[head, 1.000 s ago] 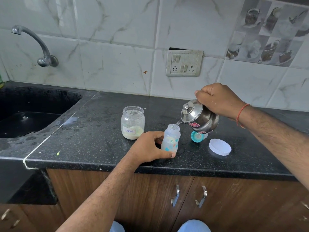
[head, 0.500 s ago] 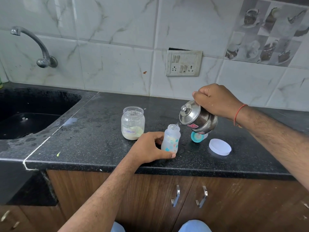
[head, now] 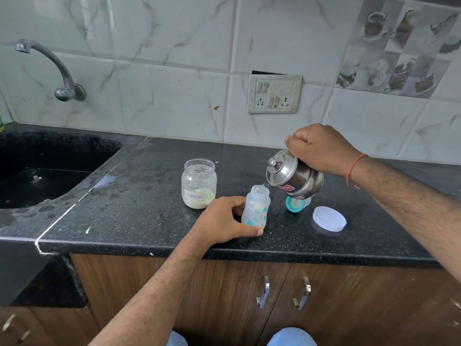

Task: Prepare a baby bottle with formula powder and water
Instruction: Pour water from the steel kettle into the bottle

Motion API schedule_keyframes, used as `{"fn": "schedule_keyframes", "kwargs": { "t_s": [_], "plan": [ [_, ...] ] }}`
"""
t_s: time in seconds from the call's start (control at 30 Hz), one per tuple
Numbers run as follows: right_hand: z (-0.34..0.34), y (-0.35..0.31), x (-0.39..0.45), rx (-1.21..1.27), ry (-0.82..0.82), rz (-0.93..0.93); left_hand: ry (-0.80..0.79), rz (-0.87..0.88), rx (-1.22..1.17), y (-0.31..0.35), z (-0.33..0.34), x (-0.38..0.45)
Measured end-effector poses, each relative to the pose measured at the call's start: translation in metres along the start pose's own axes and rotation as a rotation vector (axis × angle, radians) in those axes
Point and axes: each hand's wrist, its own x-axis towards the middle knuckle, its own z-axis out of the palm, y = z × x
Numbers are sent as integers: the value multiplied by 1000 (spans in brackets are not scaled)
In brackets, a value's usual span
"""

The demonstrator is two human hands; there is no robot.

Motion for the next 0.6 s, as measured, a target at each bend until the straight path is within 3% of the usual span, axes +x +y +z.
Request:
{"fn": "schedule_keyframes", "kwargs": {
  "t_s": [0.6],
  "plan": [
    [1,1,-1,-50,17,-34,2,-6,2,-2,1,1]
  ]
}}
